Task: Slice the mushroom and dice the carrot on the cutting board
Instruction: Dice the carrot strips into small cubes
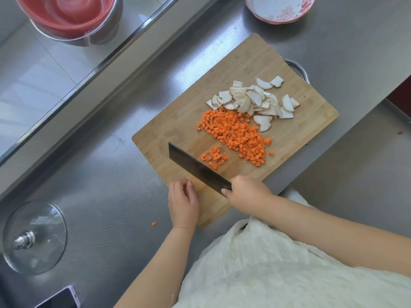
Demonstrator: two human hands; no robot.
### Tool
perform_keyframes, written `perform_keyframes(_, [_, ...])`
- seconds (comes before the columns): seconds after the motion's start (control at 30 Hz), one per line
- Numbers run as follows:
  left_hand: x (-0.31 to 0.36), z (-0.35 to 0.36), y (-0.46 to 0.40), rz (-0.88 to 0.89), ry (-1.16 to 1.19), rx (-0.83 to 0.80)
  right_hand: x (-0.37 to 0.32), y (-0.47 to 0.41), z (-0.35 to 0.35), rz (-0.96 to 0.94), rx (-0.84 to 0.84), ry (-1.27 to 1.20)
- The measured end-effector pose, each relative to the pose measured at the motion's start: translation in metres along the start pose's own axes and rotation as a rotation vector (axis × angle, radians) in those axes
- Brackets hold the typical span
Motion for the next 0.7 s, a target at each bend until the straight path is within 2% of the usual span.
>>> perform_keyframes(0.17, [0.002,-0.006,-0.003,-0.002,-0.011,0.049,0.009,-0.004,0.006,0.011,-0.058,0.02])
perform_keyframes(0.37, [0.024,-0.008,-0.02,0.004,0.088,0.108,0.033,-0.006,-0.046,0.067,0.132,0.008])
perform_keyframes(0.43, [0.038,-0.017,-0.029,-0.024,0.19,0.184,0.035,-0.002,-0.069,0.016,0.205,0.088])
perform_keyframes(0.53, [0.062,-0.047,-0.045,-0.119,0.387,0.365,0.026,0.012,-0.101,-0.166,0.359,0.301])
perform_keyframes(0.6, [0.078,-0.074,-0.059,-0.156,0.466,0.436,0.023,0.017,-0.112,-0.253,0.386,0.415])
perform_keyframes(0.63, [0.09,-0.084,-0.068,-0.148,0.472,0.391,0.023,0.017,-0.115,-0.279,0.383,0.452])
perform_keyframes(0.7, [0.123,-0.081,-0.082,-0.09,0.393,0.089,0.023,0.018,-0.118,-0.348,0.4,0.51])
Point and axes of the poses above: each hand's wrist, its own y-axis away from the middle knuckle, its own z-axis out of the palm, x = y × z, the point moved 9 cm from there along -y, towards the middle knuckle, and after that the axes turned 7 degrees about -z, right-handed, at the moved point
